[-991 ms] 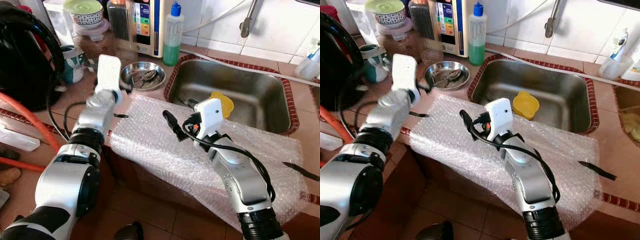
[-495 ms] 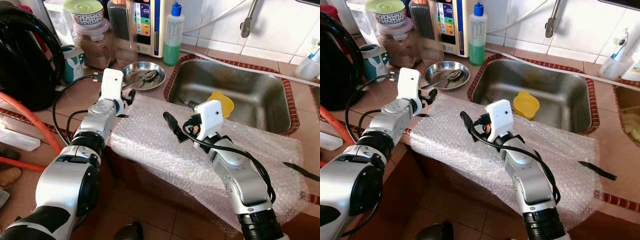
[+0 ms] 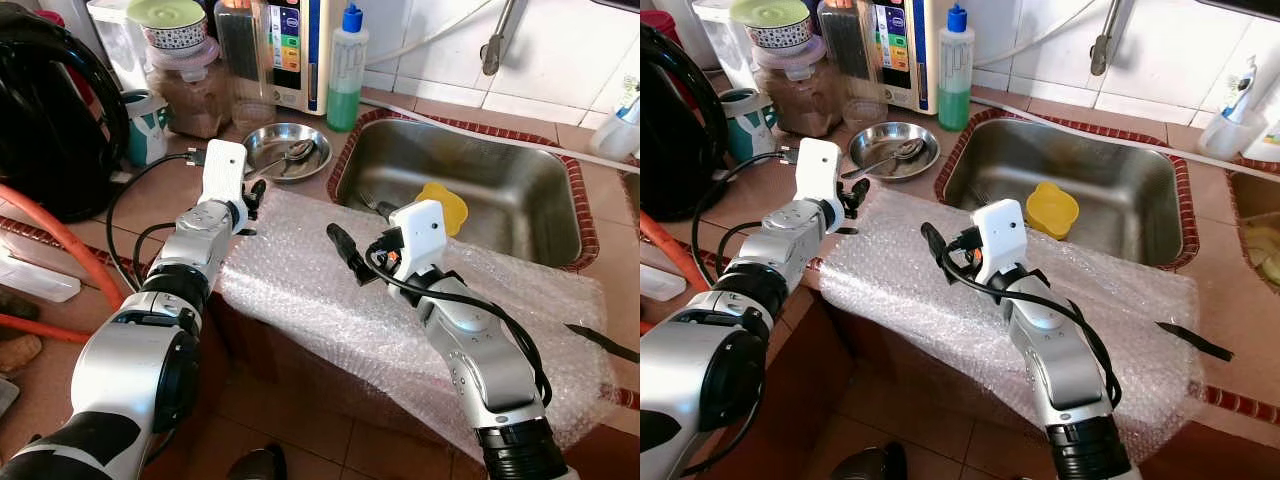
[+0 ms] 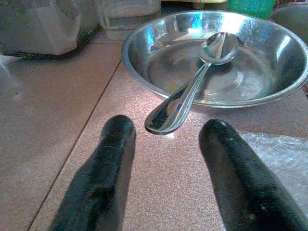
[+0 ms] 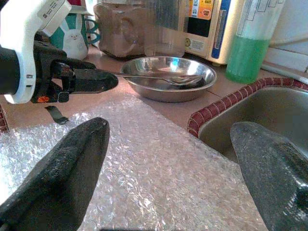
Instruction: Kitchen organization
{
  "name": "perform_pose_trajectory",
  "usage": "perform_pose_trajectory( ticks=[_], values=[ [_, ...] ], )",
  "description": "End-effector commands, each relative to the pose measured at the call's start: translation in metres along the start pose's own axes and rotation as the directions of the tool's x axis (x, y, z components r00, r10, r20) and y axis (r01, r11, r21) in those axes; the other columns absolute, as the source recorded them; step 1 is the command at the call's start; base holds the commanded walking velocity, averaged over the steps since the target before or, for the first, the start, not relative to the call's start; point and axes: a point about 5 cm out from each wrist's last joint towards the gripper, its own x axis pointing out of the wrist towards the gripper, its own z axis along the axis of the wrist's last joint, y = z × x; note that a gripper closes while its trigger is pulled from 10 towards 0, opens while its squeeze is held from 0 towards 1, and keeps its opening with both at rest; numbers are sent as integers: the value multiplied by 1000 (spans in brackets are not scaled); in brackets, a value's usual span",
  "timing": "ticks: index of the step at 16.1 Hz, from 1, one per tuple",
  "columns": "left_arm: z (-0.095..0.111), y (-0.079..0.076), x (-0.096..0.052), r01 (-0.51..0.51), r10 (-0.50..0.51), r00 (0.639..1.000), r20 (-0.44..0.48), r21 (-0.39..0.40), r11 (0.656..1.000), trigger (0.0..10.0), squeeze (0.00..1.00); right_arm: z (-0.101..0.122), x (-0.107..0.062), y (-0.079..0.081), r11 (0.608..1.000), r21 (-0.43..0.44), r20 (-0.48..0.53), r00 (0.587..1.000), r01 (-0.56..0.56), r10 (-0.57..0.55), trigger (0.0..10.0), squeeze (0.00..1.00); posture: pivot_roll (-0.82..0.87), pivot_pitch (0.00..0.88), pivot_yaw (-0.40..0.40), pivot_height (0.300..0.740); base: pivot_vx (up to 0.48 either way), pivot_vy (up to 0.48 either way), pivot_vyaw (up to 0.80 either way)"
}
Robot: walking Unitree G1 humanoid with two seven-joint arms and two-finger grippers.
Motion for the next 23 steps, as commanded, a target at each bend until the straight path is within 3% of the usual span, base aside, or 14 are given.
perform_pose_trajectory(
  ticks=[1, 11, 14, 23],
  values=[
    [3, 0, 1, 4, -4, 1000, 0, 5, 1000, 0, 0, 3, -1, 1, 1000, 2, 4, 1000, -9, 9, 10000, 212, -16, 83, 28, 740, 0, 0, 0],
    [-1, 0, 0, 4, -4, 1000, -8, -7, 1000, 0, 0, 7, -6, 17, 985, 56, 29, 986, -163, 162, 10000, 212, -17, 80, 23, 740, 0, 0, 0],
    [-3, -1, 0, 7, -7, 1000, -8, -8, 1000, 0, 0, 11, -9, 31, 962, 73, 57, 964, -264, 260, 10000, 122, -14, 75, 18, 740, 0, 0, 0],
    [-2, 2, -1, -10, 10, 1000, 14, -17, 1000, 0, 0, 13, -9, 28, 964, 64, 53, 966, -257, 254, 10000, 102, -15, 83, 21, 740, 0, 0, 0]
  ],
)
